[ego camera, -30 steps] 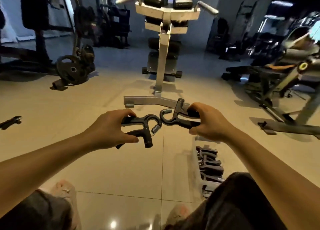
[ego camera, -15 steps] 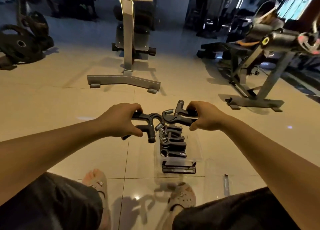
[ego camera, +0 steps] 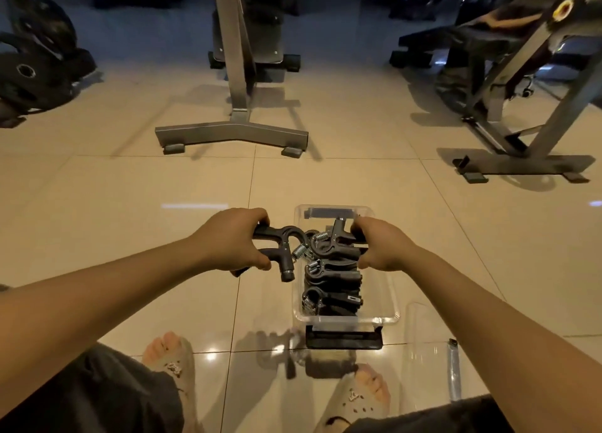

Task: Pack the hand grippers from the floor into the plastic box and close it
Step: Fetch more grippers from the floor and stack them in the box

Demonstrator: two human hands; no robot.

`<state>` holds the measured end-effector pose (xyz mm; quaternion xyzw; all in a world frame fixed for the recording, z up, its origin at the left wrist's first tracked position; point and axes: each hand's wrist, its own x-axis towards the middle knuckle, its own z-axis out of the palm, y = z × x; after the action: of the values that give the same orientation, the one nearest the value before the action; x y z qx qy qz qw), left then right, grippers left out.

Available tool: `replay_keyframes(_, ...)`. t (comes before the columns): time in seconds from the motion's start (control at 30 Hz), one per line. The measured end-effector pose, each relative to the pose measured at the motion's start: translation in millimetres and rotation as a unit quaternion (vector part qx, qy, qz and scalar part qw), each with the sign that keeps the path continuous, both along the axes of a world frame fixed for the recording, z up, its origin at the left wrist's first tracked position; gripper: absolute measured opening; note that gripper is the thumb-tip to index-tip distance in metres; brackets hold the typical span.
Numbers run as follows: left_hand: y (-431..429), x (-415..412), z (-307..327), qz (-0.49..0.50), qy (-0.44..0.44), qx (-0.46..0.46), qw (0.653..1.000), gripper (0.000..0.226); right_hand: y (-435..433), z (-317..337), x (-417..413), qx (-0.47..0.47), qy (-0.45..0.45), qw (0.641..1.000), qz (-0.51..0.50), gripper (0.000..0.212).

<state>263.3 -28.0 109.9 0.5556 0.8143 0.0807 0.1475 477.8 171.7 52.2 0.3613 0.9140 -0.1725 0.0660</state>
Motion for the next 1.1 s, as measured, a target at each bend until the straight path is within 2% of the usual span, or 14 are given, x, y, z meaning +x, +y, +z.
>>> replay_keyframes(0.17, 20, -17, -24, 0.003, 0.003, -0.024, 1.000, 0.064, 23, -54, -16, -0.033, -0.070, 0.997, 0.024, 0.042)
replay_keyframes(0.37, 42, -41, -41, 0.002, -0.014, -0.028, 1.000, 0.061, 46, -112, -27, -0.074, -0.090, 0.993, 0.020, 0.063)
replay_keyframes(0.47, 53, -48, -50, 0.007, -0.034, -0.030, 0.999, 0.060, 54, -131, -35, -0.081, -0.079, 0.993, 0.019, 0.066)
replay_keyframes(0.7, 73, -50, -64, 0.027, -0.084, -0.025, 0.996, 0.053, 68, -157, -50, -0.062, -0.081, 0.993, 0.063, 0.057)
replay_keyframes(0.8, 76, -57, -68, 0.031, -0.078, -0.034, 0.996, 0.053, 72, -164, -47, -0.049, -0.088, 0.992, 0.079, 0.052)
replay_keyframes(1.1, 79, -60, -77, 0.031, -0.079, -0.044, 0.995, 0.053, 73, -172, -42, -0.016, -0.108, 0.989, 0.098, 0.064)
